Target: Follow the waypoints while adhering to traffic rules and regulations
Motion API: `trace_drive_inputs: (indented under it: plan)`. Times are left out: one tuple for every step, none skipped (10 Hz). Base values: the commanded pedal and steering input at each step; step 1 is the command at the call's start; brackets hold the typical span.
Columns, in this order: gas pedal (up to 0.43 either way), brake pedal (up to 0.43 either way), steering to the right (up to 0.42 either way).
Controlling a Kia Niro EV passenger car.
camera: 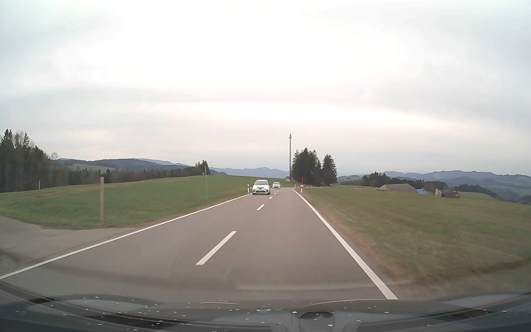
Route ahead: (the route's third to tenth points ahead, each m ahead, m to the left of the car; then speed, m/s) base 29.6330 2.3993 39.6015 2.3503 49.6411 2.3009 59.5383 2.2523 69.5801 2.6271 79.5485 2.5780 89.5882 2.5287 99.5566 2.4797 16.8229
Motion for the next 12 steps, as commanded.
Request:
trace_drive_inputs:
  plan:
    - [0.059,0.000,-0.004]
    - [0.059,0.000,-0.004]
    - [0.059,0.000,-0.003]
    - [0.059,0.000,-0.001]
    - [0.059,0.000,0.000]
    - [0.067,0.000,0.000]
    - [0.087,0.000,-0.001]
    - [0.110,0.000,0.000]
    - [0.110,0.000,0.000]
    - [0.110,0.000,-0.001]
    - [0.110,0.000,0.000]
    - [0.110,0.000,-0.001]
